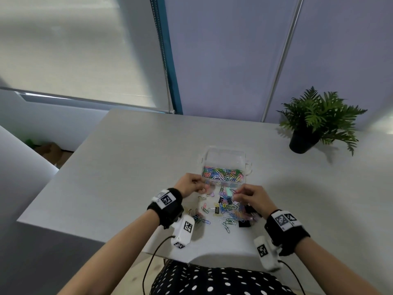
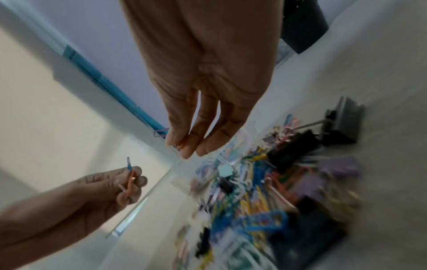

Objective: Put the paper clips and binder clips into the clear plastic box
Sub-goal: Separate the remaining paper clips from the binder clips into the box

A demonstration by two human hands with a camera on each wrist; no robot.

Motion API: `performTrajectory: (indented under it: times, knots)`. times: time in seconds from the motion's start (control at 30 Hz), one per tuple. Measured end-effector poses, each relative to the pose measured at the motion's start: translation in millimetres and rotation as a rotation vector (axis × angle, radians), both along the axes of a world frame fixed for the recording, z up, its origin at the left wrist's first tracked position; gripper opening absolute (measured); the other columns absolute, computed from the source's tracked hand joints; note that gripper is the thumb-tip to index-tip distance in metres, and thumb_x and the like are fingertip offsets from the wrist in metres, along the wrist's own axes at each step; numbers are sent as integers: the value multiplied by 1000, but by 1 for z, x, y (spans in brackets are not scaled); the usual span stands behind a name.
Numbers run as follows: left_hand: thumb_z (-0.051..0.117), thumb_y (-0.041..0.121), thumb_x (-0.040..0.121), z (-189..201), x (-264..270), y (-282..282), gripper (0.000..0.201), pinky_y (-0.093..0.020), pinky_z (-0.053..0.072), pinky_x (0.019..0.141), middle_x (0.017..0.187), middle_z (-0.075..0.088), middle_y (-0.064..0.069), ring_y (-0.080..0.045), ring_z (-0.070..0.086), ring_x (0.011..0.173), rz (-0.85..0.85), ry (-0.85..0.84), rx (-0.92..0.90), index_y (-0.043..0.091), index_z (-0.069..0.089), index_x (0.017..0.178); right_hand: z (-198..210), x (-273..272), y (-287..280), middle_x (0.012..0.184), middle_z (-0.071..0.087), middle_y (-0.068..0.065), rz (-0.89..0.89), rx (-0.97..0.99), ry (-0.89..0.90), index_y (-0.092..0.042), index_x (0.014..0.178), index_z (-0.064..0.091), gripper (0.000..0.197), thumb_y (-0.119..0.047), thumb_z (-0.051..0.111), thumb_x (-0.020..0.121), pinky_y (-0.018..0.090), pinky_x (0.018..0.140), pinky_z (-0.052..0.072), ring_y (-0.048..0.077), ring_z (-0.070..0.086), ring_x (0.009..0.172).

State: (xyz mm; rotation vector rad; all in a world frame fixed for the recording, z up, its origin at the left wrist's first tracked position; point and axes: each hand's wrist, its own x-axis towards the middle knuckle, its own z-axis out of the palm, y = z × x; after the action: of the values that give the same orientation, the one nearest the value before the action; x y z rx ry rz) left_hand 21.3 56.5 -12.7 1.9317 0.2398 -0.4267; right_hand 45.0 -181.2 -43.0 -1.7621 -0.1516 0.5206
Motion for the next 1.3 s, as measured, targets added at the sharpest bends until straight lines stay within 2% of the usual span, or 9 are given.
performTrajectory:
  times: [0.1,0.33,0.47,0.63,0.73,0.97,1.03,1.17,1.3]
  knots:
    - [54,-7,86,12,25,-4,20,-8,52,58,58,67,8,2,63,50,63,-9,-126,-15,59,104,13,13,3,74,69,10,-24,31,2,-8,77,64,6,-4,68,76,24,61,52,19,61,64]
    - [48,-11,88,10,71,-11,25,-9,54,59,84,62,-8,1,63,48,80,1,-97,-21,55,109,26,51,17,62,71,-1,-91,17,-6,-14,71,62,14,-2,66,79,25,65,53,21,64,67]
    - [44,-12,88,2,84,-10,28,-15,54,67,103,65,-18,2,62,51,-3,38,30,-12,59,112,18,71,28,83,71,13,-88,-182,-64,-19,70,63,15,-7,67,79,35,76,54,28,67,81]
    - [36,-18,87,11,76,-7,39,-33,48,95,123,57,-29,-34,60,110,-99,88,130,-9,56,119,7,81,35,99,71,6,75,-512,-194,-17,94,71,14,-13,62,83,40,96,48,23,62,101]
    - [32,-20,86,15,61,4,45,-24,44,95,127,57,-24,-29,54,120,-118,32,135,-6,54,123,9,74,34,108,69,10,119,-580,-294,-12,103,68,22,-9,52,88,41,98,46,26,61,103]
    - [34,-9,91,1,-1,36,37,-8,48,71,108,68,-15,-6,61,79,-211,-69,284,5,63,110,9,31,38,105,66,10,370,-533,-540,-5,103,63,20,-9,48,90,36,93,45,23,57,100]
    - [38,-8,87,-8,-22,33,35,-6,47,70,102,70,-12,-11,62,78,-289,-72,412,8,66,102,5,16,45,108,63,9,522,-569,-577,-7,104,61,20,-10,49,89,35,94,43,21,55,103]
    - [54,14,87,-27,-50,12,27,-29,44,89,115,59,-12,-27,58,103,-339,-52,686,9,58,113,-3,-7,66,126,50,5,754,-708,-631,-12,123,49,40,-18,59,85,31,100,36,20,42,118]
    - [57,16,84,-33,-45,4,38,-35,43,95,121,50,-13,-32,54,112,-272,-14,790,7,49,120,-9,-17,86,122,48,7,814,-818,-697,-12,125,45,53,-27,67,79,34,97,37,23,43,114]
